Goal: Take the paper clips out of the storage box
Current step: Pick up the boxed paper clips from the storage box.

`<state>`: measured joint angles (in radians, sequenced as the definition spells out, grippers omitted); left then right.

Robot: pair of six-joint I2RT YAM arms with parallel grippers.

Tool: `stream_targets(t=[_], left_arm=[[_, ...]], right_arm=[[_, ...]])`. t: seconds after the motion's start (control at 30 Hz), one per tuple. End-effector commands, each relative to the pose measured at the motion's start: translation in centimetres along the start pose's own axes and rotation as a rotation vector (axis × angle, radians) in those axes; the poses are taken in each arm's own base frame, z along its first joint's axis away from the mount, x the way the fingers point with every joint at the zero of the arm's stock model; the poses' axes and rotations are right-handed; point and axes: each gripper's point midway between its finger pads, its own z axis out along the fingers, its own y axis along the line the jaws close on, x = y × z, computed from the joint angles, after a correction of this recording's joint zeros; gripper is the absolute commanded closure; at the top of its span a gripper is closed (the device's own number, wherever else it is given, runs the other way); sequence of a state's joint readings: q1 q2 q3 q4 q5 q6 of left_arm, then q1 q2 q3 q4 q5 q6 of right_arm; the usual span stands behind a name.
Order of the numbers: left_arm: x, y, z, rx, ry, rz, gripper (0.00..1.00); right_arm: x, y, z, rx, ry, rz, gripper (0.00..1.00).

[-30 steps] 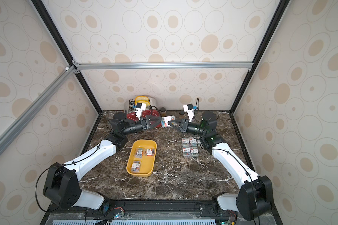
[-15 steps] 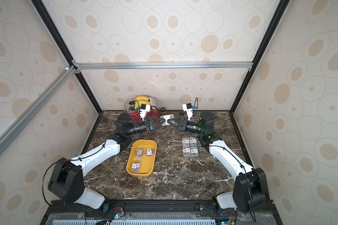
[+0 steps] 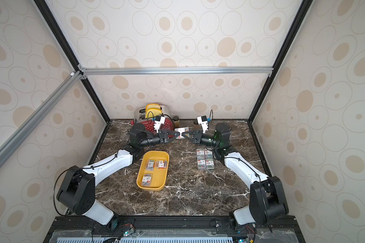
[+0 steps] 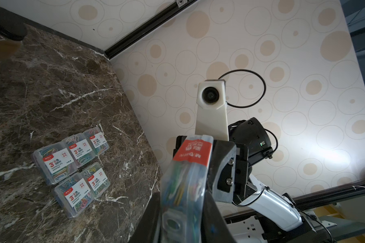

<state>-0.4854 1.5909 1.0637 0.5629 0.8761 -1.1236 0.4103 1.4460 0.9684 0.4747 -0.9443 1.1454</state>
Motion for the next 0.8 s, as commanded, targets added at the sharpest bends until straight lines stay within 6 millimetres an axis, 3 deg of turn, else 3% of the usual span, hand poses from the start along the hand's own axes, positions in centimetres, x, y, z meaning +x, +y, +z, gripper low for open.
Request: stream_targets(t=[0.0,0.2,0.33,0.5,0.77], left_arm=[[1.0,1.5,0.5,-0.027,0.035,0.034,0.78],[1.8,3.8,0.5,-0.074,0.073,0.021,0.81],[1.9,4.7,0.1,-0.105,0.098,0.026,0.83],[2.7,6.0,-0.7,-0.166,0.164,0.040,0.86],[6.2,8.5,-2.1,-0.260,0.390,0.047,0.87]], right_arm=[[1.9,-2.0,0.6,0.011,0.059,-0.003,0.72],[2.9,-4.3,0.4,0.056,0.085,0.015,0.53],[3.3,-5.3,-0.1,0.076,0.101,0.032,0.33],[3.5,-5.4,-1.4,0.114,0.134,-0.001,0.24],[6.9,-7.9,-4.9,0.338,0.242,-0.165,0.19]])
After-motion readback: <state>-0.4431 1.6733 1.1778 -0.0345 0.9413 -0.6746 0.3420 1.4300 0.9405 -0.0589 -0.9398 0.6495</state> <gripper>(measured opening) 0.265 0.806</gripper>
